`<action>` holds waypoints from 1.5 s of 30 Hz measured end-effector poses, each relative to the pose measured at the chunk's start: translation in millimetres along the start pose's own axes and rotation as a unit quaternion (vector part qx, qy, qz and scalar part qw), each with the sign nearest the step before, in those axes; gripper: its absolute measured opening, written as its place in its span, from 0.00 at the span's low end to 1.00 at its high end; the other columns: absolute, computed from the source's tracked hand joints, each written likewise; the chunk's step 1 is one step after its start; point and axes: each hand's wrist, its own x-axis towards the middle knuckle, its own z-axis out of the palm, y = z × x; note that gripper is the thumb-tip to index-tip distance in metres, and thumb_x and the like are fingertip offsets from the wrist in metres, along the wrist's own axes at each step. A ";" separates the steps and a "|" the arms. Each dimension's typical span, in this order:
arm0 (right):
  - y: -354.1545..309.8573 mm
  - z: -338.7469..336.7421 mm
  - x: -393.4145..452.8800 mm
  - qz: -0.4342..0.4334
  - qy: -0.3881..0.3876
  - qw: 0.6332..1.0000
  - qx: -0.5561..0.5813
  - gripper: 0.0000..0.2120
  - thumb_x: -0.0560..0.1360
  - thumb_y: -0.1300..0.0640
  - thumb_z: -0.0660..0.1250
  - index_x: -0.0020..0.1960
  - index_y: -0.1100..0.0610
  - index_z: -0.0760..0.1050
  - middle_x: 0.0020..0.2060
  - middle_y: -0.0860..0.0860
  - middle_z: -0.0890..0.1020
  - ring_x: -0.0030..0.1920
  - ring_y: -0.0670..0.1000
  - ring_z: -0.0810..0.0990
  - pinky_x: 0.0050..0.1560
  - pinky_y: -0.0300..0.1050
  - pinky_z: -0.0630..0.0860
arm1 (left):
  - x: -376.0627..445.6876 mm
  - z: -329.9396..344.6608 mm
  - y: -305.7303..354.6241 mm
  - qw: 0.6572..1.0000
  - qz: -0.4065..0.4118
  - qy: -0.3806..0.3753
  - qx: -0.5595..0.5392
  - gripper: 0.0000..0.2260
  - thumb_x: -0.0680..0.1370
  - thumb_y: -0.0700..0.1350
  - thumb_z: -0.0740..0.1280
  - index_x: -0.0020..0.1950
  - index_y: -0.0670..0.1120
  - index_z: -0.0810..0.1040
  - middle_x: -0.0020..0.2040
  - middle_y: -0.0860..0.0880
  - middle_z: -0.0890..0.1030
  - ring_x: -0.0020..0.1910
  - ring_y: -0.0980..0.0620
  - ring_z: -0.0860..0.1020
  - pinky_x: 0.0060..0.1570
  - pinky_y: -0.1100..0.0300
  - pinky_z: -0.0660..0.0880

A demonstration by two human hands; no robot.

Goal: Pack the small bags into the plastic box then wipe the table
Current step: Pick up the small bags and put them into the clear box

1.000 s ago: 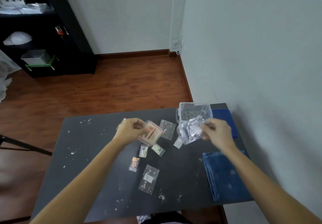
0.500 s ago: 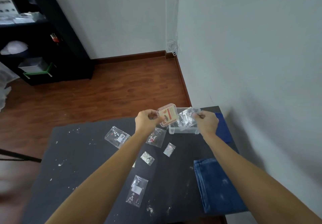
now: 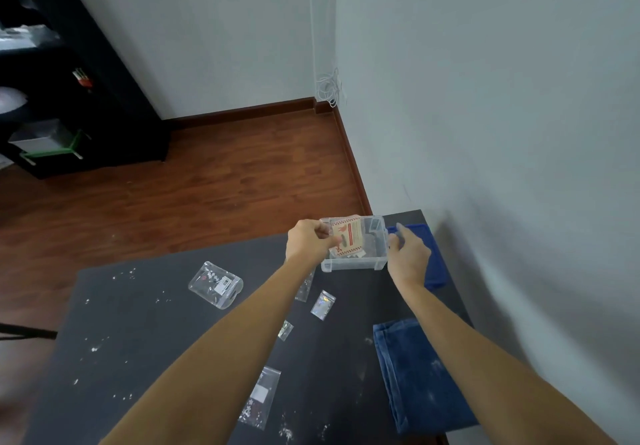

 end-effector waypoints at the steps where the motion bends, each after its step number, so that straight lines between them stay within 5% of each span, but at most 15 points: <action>1: 2.4 -0.6 -0.1 0.001 0.002 1.000 0.000 0.14 0.80 0.59 0.64 0.63 0.62 0.79 0.55 0.59 0.84 0.55 0.58 0.83 0.62 0.56 0.77 | 1.6 3.1 1.1 1.000 -0.001 -0.007 0.014 0.09 0.68 0.45 0.78 0.42 0.46 0.80 0.41 0.51 0.82 0.40 0.54 0.80 0.44 0.58 0.79; 5: 7.3 -3.6 -1.8 0.009 -0.008 0.999 0.030 0.11 0.78 0.58 0.67 0.46 0.63 0.84 0.33 0.52 0.82 0.35 0.51 0.80 0.52 0.57 0.82 | 4.9 12.4 3.6 0.995 -0.005 -0.034 0.092 0.07 0.70 0.46 0.76 0.42 0.46 0.80 0.43 0.50 0.82 0.41 0.53 0.80 0.38 0.59 0.76; 9: 6.9 -6.5 -0.6 0.006 -0.020 0.999 0.043 0.10 0.77 0.57 0.70 0.43 0.63 0.85 0.29 0.48 0.79 0.30 0.46 0.79 0.40 0.52 0.84 | 5.9 19.0 6.0 0.984 -0.003 -0.028 0.175 0.04 0.72 0.46 0.74 0.43 0.46 0.83 0.45 0.48 0.85 0.44 0.49 0.82 0.39 0.58 0.77; 16: 5.2 -9.1 5.2 -0.018 -0.048 0.999 -0.008 0.10 0.77 0.58 0.69 0.44 0.63 0.84 0.32 0.51 0.80 0.31 0.47 0.78 0.43 0.48 0.83 | 5.5 25.7 6.7 0.964 -0.003 -0.009 0.267 0.12 0.71 0.50 0.73 0.51 0.46 0.82 0.47 0.46 0.85 0.47 0.45 0.82 0.45 0.54 0.79; 20: 6.2 -9.3 7.8 -0.020 -0.048 0.998 -0.022 0.10 0.77 0.58 0.68 0.43 0.64 0.83 0.31 0.51 0.79 0.32 0.48 0.79 0.43 0.47 0.81 | -4.6 13.6 -1.6 0.977 0.055 0.007 0.208 0.11 0.72 0.51 0.72 0.51 0.46 0.81 0.48 0.48 0.84 0.47 0.47 0.81 0.43 0.55 0.77; 23: -0.5 -12.9 1.6 -0.026 -0.034 0.999 -0.019 0.11 0.78 0.58 0.67 0.53 0.64 0.82 0.42 0.57 0.84 0.43 0.54 0.82 0.48 0.47 0.78 | -16.9 -20.4 -22.7 0.985 0.103 0.051 0.131 0.13 0.74 0.51 0.70 0.57 0.49 0.80 0.51 0.51 0.83 0.49 0.50 0.80 0.49 0.54 0.78; 26: -10.4 -19.0 -20.2 -0.169 0.013 0.985 -0.015 0.08 0.79 0.58 0.66 0.53 0.61 0.80 0.44 0.56 0.82 0.42 0.54 0.79 0.43 0.51 0.79 | -25.4 -64.9 -66.0 0.981 0.098 0.082 0.144 0.13 0.75 0.47 0.70 0.59 0.47 0.81 0.53 0.49 0.83 0.49 0.50 0.80 0.52 0.56 0.77; 29: -15.6 -13.3 -59.9 -0.317 -0.059 0.946 -0.024 0.04 0.77 0.60 0.68 0.43 0.59 0.79 0.34 0.49 0.78 0.32 0.48 0.75 0.33 0.43 0.74 | -38.0 -91.1 -115.0 0.974 0.044 0.040 0.219 0.12 0.76 0.46 0.69 0.58 0.46 0.81 0.56 0.45 0.82 0.54 0.46 0.80 0.57 0.52 0.76; 33: -5.7 18.0 -102.9 -0.215 -0.221 0.946 -0.105 0.05 0.75 0.57 0.70 0.44 0.59 0.80 0.40 0.52 0.80 0.40 0.53 0.80 0.41 0.47 0.76 | -57.4 -82.1 -153.3 0.954 -0.008 -0.060 0.294 0.23 0.74 0.49 0.71 0.68 0.47 0.73 0.71 0.48 0.66 0.71 0.46 0.64 0.65 0.47 0.70; 38: -6.0 42.1 -119.8 -0.128 -0.265 0.928 -0.228 0.17 0.75 0.53 0.70 0.61 0.58 0.72 0.57 0.55 0.73 0.59 0.57 0.73 0.50 0.49 0.74 | -68.7 -71.5 -170.4 0.960 0.013 -0.062 0.273 0.30 0.70 0.47 0.76 0.69 0.47 0.70 0.66 0.49 0.65 0.67 0.48 0.66 0.63 0.51 0.72; 41: -12.1 48.3 -119.4 -0.105 -0.277 0.926 -0.234 0.21 0.73 0.54 0.74 0.61 0.59 0.71 0.57 0.56 0.76 0.59 0.58 0.75 0.51 0.51 0.74 | -73.5 -72.2 -178.0 0.962 0.024 -0.049 0.267 0.28 0.68 0.46 0.77 0.66 0.47 0.72 0.61 0.49 0.66 0.62 0.50 0.69 0.57 0.53 0.75; 45: -14.3 50.1 -117.7 -0.063 -0.288 0.928 -0.229 0.12 0.73 0.58 0.72 0.53 0.61 0.73 0.50 0.58 0.82 0.51 0.61 0.80 0.46 0.51 0.76 | -77.4 -73.5 -182.2 0.953 0.044 -0.025 0.300 0.21 0.68 0.49 0.77 0.58 0.48 0.75 0.58 0.50 0.69 0.61 0.50 0.69 0.53 0.56 0.74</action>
